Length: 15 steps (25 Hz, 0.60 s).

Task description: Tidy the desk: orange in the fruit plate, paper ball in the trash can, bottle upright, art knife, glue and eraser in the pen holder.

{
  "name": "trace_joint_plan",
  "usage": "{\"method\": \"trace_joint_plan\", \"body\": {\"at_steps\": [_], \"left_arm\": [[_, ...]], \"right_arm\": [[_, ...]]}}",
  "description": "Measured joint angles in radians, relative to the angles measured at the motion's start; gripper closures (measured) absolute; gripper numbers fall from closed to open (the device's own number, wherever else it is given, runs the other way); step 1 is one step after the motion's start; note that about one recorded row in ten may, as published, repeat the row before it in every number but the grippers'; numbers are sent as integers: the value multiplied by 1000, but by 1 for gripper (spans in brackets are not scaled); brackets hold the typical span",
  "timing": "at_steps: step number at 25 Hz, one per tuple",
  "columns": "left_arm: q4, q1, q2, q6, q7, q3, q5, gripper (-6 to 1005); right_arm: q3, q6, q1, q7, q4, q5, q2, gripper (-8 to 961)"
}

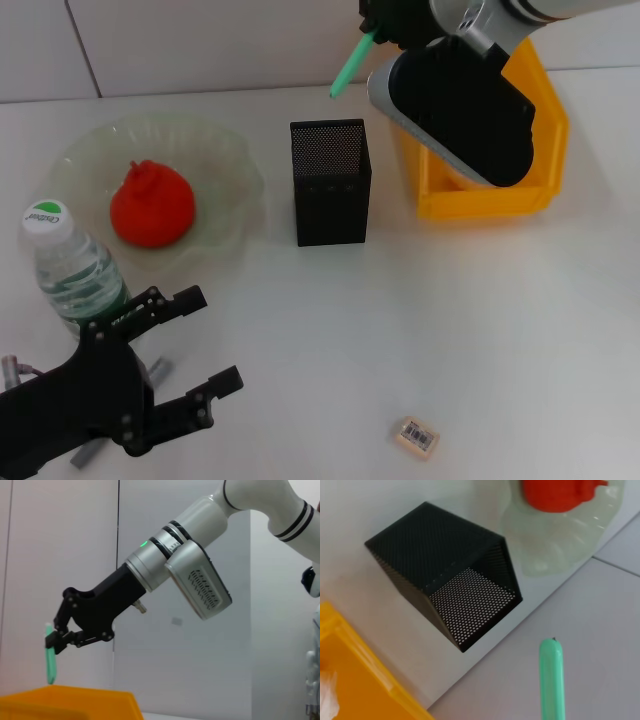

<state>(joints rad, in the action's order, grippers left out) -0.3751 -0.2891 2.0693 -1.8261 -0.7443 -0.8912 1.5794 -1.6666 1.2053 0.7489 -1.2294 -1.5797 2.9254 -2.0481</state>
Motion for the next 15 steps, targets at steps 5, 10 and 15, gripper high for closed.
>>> {"method": "trace_joint_plan", "body": {"at_steps": [5, 10, 15], "left_arm": [[-1, -2, -1, -1, -14, -8, 0, 188], [7, -4, 2, -1, -11, -9, 1, 188], [9, -7, 4, 1, -7, -9, 0, 188]], "right_arm": [[-21, -41, 15, 49, 53, 1, 5, 885], [-50, -72, 32, 61, 105, 1, 7, 885], [-75, -122, 48, 73, 158, 1, 8, 885]]}}
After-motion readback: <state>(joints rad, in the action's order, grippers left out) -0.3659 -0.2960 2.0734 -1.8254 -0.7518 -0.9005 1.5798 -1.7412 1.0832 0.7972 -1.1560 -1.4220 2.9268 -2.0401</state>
